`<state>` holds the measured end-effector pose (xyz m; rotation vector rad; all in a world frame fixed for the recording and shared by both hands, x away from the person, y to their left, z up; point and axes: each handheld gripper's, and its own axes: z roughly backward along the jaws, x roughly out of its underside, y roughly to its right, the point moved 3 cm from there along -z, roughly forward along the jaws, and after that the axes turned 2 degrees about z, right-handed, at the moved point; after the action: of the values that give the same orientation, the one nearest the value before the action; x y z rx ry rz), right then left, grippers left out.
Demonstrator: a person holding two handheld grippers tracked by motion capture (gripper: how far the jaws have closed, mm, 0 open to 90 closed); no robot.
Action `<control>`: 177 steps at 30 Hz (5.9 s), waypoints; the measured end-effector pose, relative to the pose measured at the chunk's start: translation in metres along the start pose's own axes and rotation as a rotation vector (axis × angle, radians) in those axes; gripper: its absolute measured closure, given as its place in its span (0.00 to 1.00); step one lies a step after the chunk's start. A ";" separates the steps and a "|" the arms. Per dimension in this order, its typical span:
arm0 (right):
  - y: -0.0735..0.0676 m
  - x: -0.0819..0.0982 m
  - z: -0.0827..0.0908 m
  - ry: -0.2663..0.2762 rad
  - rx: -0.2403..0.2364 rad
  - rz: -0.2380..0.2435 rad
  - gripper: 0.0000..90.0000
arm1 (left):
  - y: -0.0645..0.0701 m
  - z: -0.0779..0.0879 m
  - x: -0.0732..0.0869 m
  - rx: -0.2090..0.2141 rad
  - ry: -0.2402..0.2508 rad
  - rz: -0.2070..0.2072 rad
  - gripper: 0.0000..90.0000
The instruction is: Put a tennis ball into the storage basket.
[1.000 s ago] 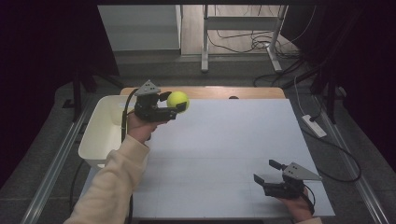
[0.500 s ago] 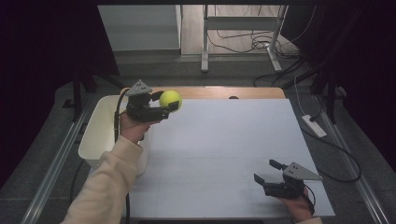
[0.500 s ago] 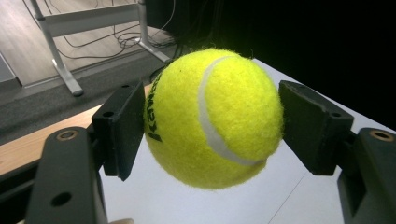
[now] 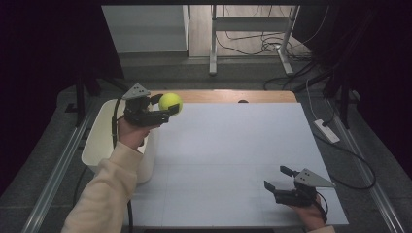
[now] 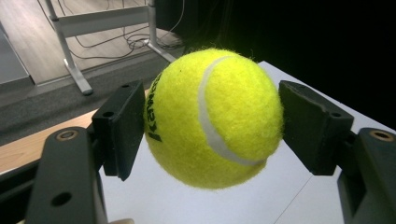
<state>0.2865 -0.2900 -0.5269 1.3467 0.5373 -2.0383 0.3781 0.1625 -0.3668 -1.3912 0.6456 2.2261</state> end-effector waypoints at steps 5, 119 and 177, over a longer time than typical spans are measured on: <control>0.000 0.000 0.000 0.001 0.000 0.003 0.16 | -0.005 0.004 0.001 -0.011 0.003 0.006 0.31; 0.001 0.000 -0.003 -0.005 -0.003 0.003 0.16 | -0.080 0.044 0.055 -0.233 -0.200 0.101 0.12; 0.000 -0.001 -0.004 0.002 -0.017 0.008 0.16 | 0.002 0.056 0.067 0.060 -0.062 0.022 0.09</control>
<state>0.2892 -0.2871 -0.5271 1.3390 0.5484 -2.0221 0.3109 0.2020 -0.4063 -1.2870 0.7032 2.2390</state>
